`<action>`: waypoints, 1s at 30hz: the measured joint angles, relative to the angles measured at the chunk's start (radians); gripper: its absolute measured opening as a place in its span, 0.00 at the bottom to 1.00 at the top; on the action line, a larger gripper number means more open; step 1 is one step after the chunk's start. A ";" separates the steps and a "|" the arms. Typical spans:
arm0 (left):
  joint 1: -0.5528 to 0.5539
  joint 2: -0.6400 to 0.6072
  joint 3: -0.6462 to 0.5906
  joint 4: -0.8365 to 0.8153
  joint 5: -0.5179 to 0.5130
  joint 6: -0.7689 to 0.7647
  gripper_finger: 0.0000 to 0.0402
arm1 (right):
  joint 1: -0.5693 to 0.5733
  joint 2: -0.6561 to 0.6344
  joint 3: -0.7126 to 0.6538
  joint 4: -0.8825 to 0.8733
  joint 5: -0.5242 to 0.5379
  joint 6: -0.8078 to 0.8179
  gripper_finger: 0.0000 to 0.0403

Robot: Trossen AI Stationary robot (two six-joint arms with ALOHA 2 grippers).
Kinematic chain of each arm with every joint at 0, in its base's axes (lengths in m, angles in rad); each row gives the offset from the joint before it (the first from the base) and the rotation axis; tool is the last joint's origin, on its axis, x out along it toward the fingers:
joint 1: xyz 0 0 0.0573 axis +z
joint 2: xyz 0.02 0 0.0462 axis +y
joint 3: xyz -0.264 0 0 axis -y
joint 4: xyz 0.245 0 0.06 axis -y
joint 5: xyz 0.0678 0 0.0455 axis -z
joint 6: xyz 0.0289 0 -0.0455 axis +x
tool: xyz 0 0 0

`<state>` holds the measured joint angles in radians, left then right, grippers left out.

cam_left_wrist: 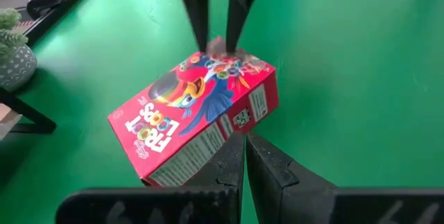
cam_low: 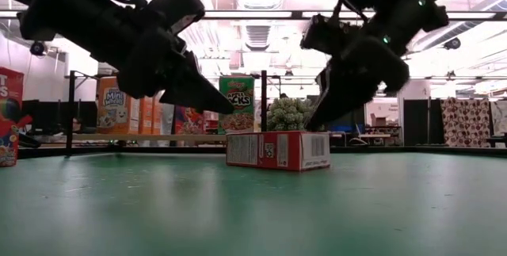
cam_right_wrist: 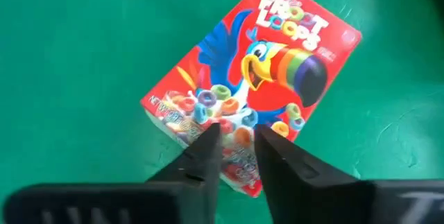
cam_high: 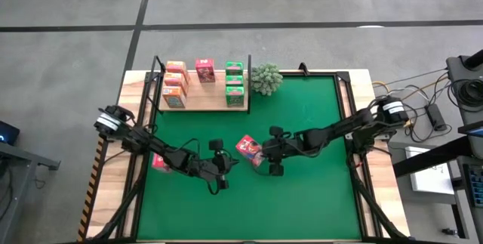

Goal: Stack cereal on shelf
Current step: Put the right red cereal box on the shelf aligned with the other red cereal box

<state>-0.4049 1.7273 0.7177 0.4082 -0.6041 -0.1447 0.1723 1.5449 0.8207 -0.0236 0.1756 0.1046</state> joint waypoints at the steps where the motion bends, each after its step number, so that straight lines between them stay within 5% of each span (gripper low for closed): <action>1: 0.000 -0.001 0.001 0.001 0.000 -0.001 0.00 | 0.003 0.007 -0.005 0.000 -0.001 0.001 0.20; 9: 0.000 -0.063 0.000 -0.033 -0.013 -0.054 0.00 | 0.048 0.010 -0.011 -0.027 0.008 0.012 0.03; 19: -0.036 -0.204 -0.006 -0.125 -0.015 -0.107 0.00 | 0.129 -0.015 -0.022 -0.052 0.009 0.047 0.02; 30: -0.042 -0.190 -0.007 -0.119 -0.007 -0.179 0.00 | 0.194 -0.031 -0.031 -0.062 0.079 0.067 0.02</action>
<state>-0.4473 1.5377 0.7105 0.2889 -0.6113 -0.3232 0.3660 1.5136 0.7898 -0.0859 0.2549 0.1720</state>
